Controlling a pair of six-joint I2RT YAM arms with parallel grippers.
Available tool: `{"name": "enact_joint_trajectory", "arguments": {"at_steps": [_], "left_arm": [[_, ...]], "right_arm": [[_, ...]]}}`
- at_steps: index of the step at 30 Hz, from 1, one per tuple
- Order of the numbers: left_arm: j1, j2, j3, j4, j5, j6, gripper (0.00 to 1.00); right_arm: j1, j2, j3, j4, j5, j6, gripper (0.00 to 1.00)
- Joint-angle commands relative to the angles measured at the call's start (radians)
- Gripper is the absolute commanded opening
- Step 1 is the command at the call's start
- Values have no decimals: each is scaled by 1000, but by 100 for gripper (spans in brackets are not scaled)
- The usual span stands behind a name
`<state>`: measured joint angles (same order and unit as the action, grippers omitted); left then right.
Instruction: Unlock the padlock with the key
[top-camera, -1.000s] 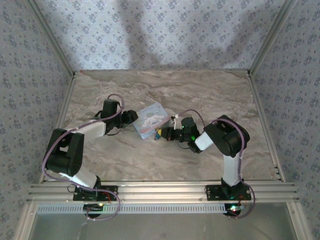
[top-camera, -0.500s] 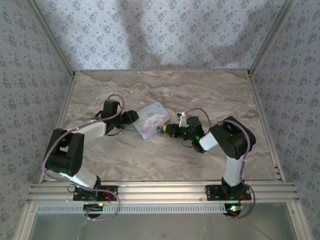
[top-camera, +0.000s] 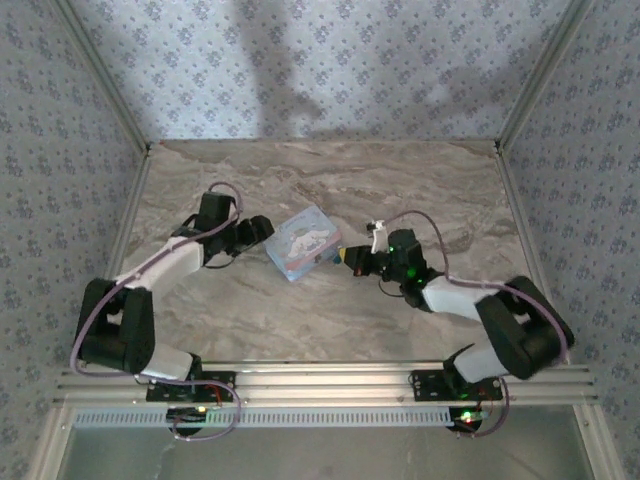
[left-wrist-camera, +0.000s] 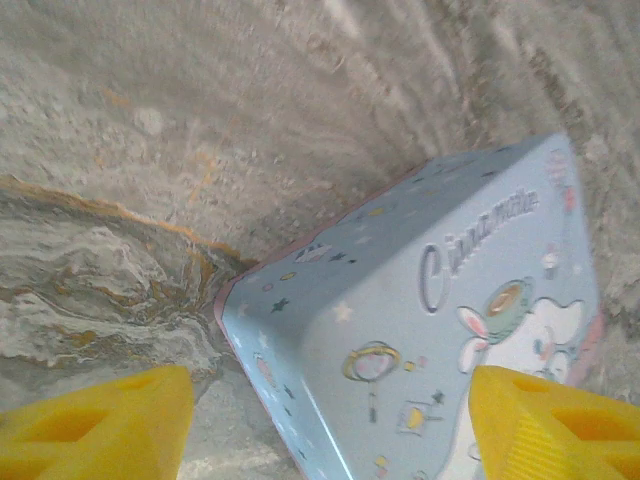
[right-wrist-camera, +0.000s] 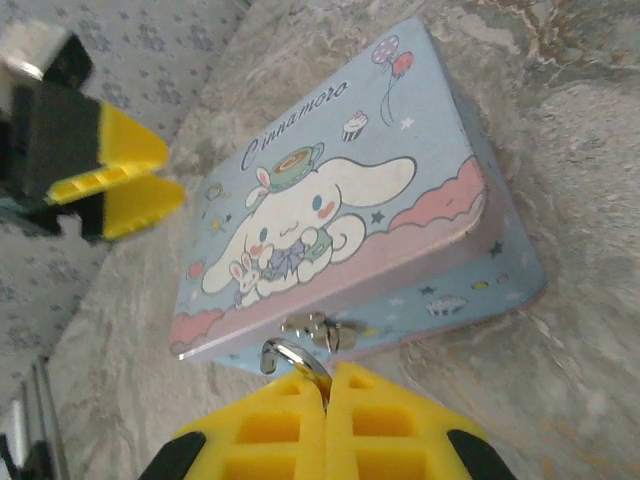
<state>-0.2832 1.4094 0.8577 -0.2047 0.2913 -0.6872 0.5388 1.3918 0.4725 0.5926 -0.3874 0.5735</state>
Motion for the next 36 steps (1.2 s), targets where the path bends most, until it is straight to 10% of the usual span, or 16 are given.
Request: {"name": "enact_joint_trajectory", "arguments": {"at_steps": [1, 15, 36], "left_arm": [[4, -103, 24, -70, -123, 65, 73], [25, -559, -148, -36, -439, 198, 83], [32, -678, -210, -12, -422, 258, 84]], "right_arm": [[1, -115, 45, -387, 51, -117, 0], [26, -342, 140, -1090, 135, -93, 0], [2, -75, 147, -946, 101, -102, 0]]}}
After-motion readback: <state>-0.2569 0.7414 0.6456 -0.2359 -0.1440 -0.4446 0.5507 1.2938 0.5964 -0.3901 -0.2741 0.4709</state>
